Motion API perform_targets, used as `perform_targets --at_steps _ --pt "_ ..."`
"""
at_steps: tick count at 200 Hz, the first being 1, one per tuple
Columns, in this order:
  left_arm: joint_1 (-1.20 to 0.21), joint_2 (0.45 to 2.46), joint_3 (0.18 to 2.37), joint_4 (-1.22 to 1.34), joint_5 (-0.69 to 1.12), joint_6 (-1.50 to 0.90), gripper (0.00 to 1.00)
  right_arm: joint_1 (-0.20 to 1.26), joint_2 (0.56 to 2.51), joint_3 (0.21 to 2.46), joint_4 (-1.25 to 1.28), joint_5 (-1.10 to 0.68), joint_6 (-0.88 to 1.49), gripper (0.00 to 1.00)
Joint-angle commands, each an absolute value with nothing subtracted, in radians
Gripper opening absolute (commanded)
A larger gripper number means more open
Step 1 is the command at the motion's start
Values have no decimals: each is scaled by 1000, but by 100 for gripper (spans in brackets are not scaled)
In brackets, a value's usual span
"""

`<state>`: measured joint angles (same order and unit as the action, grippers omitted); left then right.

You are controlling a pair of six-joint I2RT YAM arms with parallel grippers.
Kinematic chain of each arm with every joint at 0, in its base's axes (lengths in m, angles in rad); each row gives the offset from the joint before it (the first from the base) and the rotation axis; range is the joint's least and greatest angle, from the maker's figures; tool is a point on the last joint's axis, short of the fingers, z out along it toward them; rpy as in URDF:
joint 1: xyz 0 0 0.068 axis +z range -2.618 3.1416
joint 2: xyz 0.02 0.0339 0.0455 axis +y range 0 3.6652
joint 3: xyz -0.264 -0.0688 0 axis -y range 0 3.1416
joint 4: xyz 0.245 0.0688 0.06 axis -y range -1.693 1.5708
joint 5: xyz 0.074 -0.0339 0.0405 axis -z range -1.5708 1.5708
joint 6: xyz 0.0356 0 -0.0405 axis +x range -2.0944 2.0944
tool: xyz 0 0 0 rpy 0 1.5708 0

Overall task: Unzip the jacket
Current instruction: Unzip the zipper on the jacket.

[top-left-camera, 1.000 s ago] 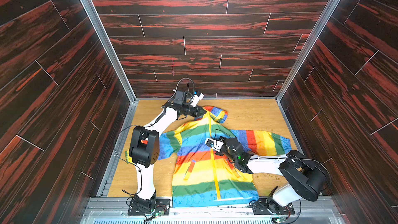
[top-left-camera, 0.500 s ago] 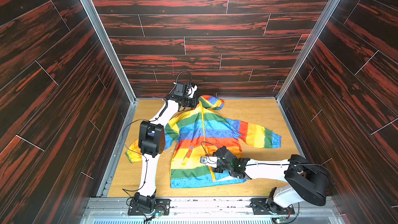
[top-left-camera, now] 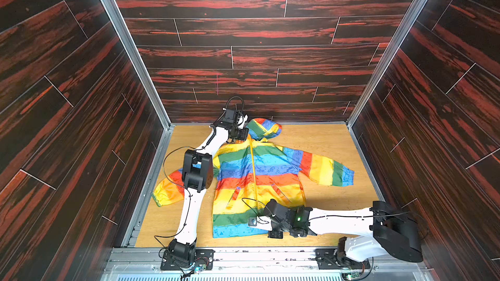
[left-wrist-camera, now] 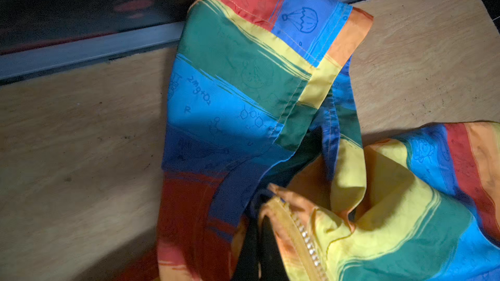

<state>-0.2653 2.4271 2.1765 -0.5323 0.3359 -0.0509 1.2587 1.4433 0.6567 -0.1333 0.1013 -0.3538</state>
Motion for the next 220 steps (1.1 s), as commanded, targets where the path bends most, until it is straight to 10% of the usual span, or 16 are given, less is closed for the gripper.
perform_targets --at_steps 1,220 --pt "-252 2408 2169 -472 298 -21 0 1282 1443 712 -263 58 -286 0" --pt "-225 2352 2078 -462 229 95 4 1551 1505 760 -505 273 -130 0"
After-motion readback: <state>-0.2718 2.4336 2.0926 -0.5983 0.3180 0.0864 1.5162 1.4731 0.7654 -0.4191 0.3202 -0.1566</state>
